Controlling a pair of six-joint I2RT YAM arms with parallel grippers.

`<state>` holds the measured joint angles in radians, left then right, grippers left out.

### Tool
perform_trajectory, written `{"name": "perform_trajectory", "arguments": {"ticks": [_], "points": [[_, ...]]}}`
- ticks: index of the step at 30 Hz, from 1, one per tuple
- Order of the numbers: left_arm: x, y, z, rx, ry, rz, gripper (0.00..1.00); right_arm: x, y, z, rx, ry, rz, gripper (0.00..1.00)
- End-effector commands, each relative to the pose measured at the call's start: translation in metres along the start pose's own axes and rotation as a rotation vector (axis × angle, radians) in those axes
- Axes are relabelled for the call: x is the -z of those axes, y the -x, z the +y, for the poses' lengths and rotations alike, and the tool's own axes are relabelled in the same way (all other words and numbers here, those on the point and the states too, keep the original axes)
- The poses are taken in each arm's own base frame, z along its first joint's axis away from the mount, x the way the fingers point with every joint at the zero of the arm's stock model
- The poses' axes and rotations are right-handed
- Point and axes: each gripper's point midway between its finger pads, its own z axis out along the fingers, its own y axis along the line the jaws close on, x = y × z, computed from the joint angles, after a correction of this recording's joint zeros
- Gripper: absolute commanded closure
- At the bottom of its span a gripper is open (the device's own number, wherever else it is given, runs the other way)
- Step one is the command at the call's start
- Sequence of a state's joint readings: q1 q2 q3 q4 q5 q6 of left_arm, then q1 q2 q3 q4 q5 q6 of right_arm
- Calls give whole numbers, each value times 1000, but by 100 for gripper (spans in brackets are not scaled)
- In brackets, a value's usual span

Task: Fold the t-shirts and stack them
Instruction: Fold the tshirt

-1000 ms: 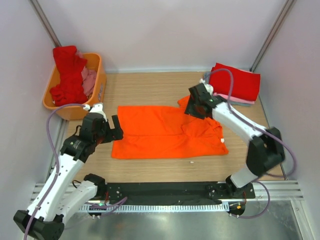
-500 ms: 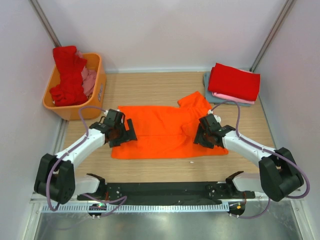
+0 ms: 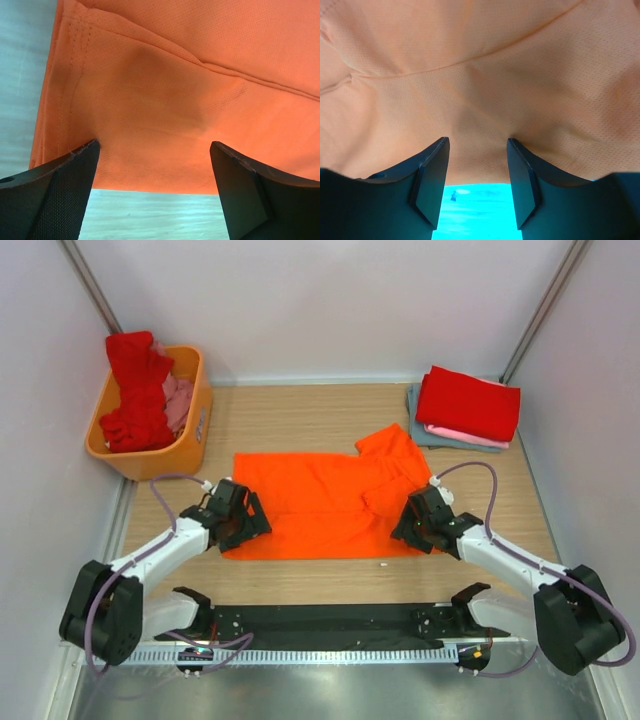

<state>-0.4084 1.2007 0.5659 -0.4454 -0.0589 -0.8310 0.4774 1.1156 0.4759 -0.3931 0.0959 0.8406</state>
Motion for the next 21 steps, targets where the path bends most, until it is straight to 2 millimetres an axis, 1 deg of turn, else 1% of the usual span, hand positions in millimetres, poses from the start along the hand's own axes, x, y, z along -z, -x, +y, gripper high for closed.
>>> {"name": "perform_trajectory", "arguments": {"ticks": [1, 2, 3, 4, 5, 6, 7, 8, 9, 10, 11, 12, 13, 14, 15, 16, 17, 18, 19, 20, 21], "points": [[13, -32, 28, 29, 94, 41, 7, 9, -33, -26, -49, -64, 85, 44], [18, -36, 22, 41, 73, 44, 7, 13, -34, -24, -54, -53, 82, 44], [24, -35, 16, 50, 50, 43, 8, 21, -29, -18, -60, -13, 57, 43], [32, -34, 11, 54, 29, 43, 8, 26, -31, -20, -58, -19, 64, 43], [44, -33, 10, 54, 26, 39, 8, 33, -23, -13, -53, 1, 44, 42], [60, -17, -2, 47, -9, -7, 7, 40, -13, -9, -32, 9, 15, 41], [74, -11, -1, 35, -6, -29, 7, 54, 2, 4, -22, 31, -17, 40], [84, 4, 1, 14, 14, -90, 4, 61, 12, 11, -6, 40, -35, 40], [107, 27, -12, -27, -15, -158, 2, 64, 20, 13, 32, 14, -45, 38], [120, 35, -9, -62, 6, -181, 1, 82, 46, 36, 50, 56, -100, 38], [140, 54, -20, -89, -15, -241, 0, 89, 58, 45, 68, 57, -124, 37], [148, 64, -17, -165, 8, -277, 0, 95, 74, 51, 85, 43, -167, 36], [152, 70, -18, -200, 14, -292, 0, 104, 99, 71, 132, 55, -215, 36], [158, 76, -22, -229, 7, -309, 0, 107, 114, 80, 154, 55, -249, 36], [157, 79, -20, -259, 22, -321, 0, 107, 128, 88, 176, 51, -274, 33], [154, 81, -20, -287, 24, -331, 0, 117, 155, 108, 209, 92, -347, 32], [148, 78, -16, -299, 36, -324, 0, 98, 165, 112, 224, 55, -325, 31], [146, 76, -15, -304, 29, -327, 0, 92, 179, 115, 218, 43, -329, 31], [143, 75, -18, -313, 6, -328, 0, 97, 206, 125, 186, 77, -343, 32], [136, 68, -13, -319, 10, -313, 0, 66, 214, 121, 188, 40, -288, 32], [134, 67, -12, -318, 7, -317, 0, 57, 224, 123, 177, 53, -274, 33]]}}
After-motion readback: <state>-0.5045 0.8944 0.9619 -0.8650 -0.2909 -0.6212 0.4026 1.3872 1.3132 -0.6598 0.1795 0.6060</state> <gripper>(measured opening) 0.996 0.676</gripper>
